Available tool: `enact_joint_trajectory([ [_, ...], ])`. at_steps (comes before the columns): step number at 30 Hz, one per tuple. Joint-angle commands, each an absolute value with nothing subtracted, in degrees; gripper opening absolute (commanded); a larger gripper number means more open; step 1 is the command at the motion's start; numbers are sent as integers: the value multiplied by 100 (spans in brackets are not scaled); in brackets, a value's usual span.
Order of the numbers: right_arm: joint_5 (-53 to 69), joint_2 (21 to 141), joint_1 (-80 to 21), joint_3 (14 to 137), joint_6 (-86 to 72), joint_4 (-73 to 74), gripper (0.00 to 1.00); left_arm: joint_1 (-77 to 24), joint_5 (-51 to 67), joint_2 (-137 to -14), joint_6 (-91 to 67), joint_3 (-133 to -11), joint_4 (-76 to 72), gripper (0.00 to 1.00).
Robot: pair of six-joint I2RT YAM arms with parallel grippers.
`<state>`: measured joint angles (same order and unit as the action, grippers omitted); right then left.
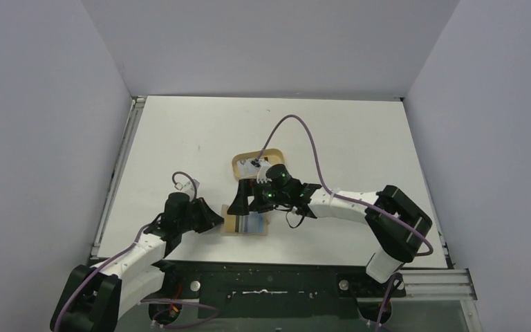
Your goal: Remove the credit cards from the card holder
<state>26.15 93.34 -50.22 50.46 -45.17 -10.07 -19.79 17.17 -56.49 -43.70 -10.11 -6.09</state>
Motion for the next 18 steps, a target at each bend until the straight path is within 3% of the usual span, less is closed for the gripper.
enact_joint_trajectory([
  [1, 2828, 9328, -5161, 5490, -4758, -1661, 100, -1995, 1529, -5438, -4152, -1238, -278, 0],
  [18, 2377, 10146, -5283, 5511, -5168, -1048, 100, -1995, 1421, -5414, -4070, -1231, -15, 0],
])
